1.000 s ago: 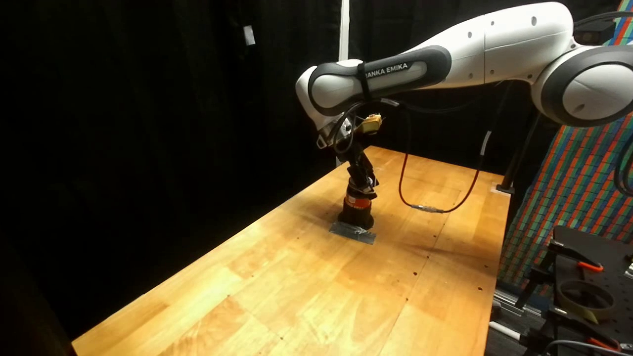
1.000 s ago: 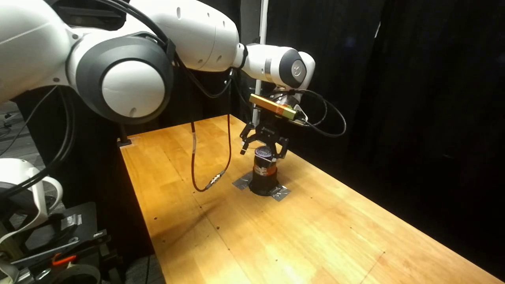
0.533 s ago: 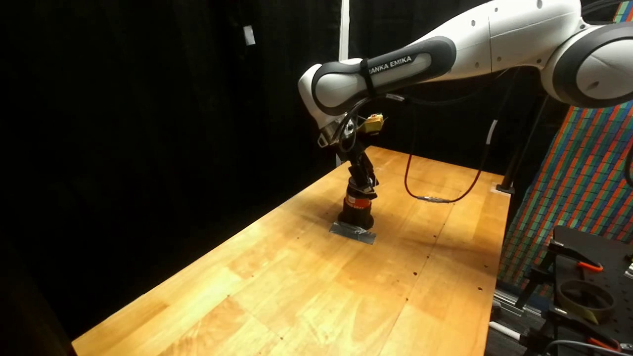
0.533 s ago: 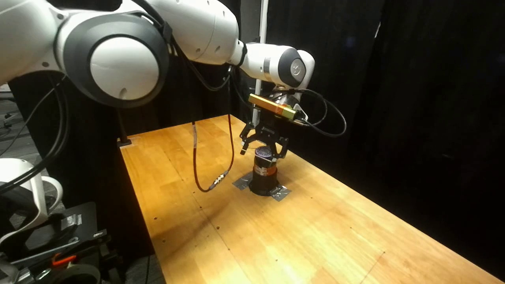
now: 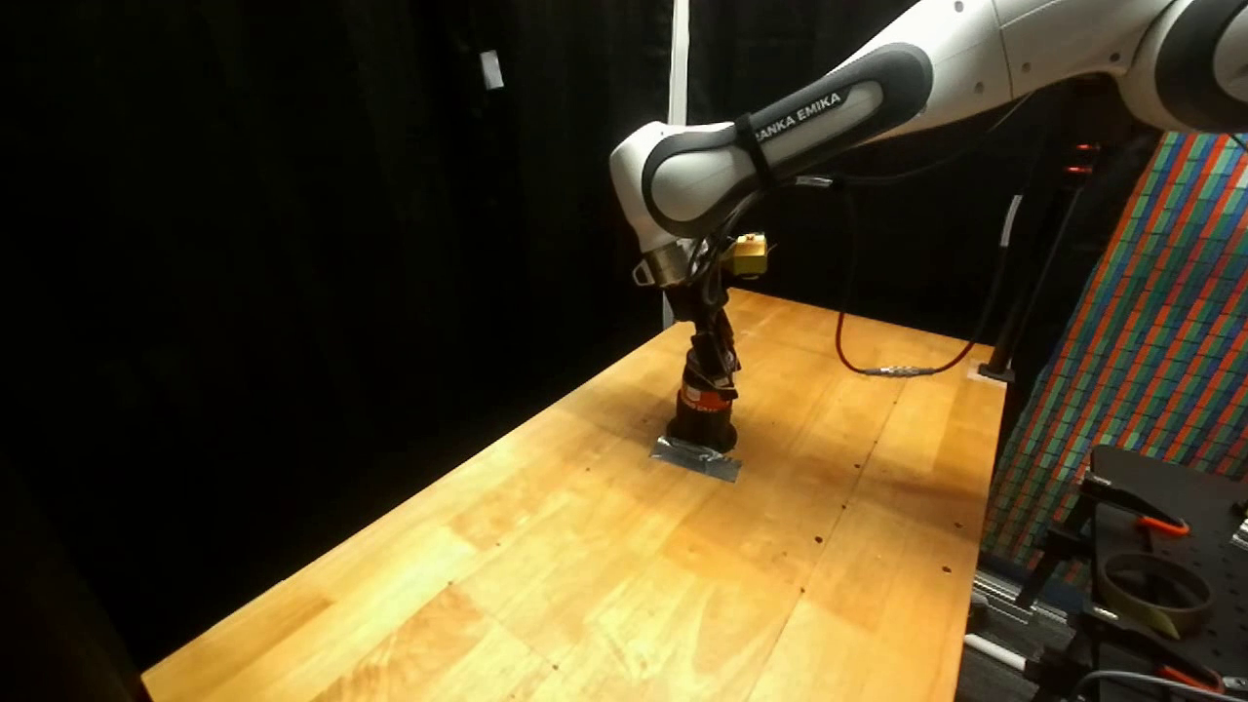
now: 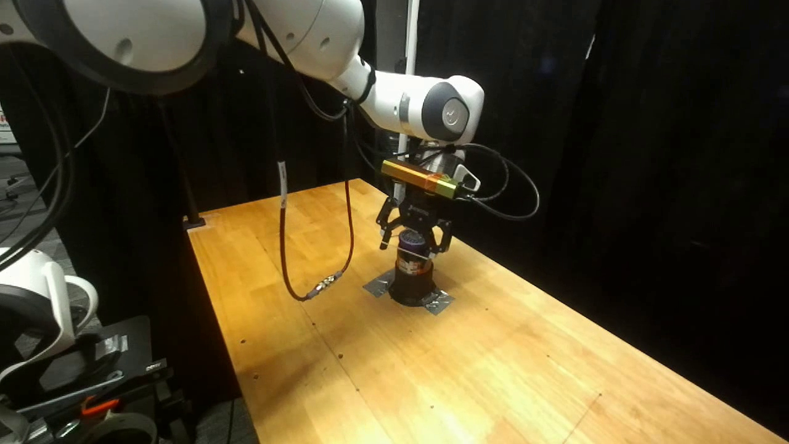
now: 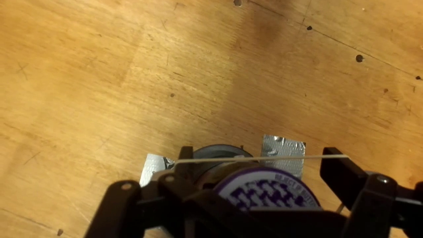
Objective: Put the rubber band around the brown cup
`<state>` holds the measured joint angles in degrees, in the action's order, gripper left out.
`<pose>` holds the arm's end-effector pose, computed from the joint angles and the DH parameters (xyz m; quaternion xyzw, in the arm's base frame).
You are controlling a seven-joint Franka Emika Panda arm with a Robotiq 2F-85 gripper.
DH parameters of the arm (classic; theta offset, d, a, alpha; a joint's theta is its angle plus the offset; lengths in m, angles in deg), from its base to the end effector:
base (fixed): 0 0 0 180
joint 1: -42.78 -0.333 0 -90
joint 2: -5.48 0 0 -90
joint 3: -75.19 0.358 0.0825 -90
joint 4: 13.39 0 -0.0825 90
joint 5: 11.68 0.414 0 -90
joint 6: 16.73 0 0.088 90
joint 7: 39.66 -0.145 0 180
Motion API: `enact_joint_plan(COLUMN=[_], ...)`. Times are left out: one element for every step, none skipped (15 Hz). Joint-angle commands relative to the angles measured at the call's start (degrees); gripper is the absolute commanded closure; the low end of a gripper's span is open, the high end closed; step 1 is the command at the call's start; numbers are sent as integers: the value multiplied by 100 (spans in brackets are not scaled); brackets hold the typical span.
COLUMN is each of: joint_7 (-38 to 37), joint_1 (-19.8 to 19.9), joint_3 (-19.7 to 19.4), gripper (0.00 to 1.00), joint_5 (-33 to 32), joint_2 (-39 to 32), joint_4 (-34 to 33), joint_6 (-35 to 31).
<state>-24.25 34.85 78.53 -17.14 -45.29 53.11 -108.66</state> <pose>0.7430 0.1235 0.2112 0.9477 0.2314 -0.2192 0.0138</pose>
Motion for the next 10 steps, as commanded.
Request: enact_joint_plan(joint_7=[-157, -181, -206, -211, -226, -234, -238, -257, -269, -292], joint_1=[75, 85, 94, 105, 113, 125, 136, 148, 149, 158], joint_3=[77, 81, 85, 90, 91, 91, 89, 85, 71, 63], gripper=[0, 0, 0, 0, 0, 0, 0, 4, 26, 29], joint_5=[-57, -57, -55, -57, -63, -66, -79, -80, -126, -144], joint_2=[870, 1021, 1165, 1314, 1459, 1598, 1741, 1880, 2016, 2150], joint_4=[1351, 1601, 1843, 2100, 2354, 2606, 2875, 3131, 3396, 3657], joint_6=[-607, -752, -902, -1052, -1219, -1410, -1633, -1863, -2207, -2558])
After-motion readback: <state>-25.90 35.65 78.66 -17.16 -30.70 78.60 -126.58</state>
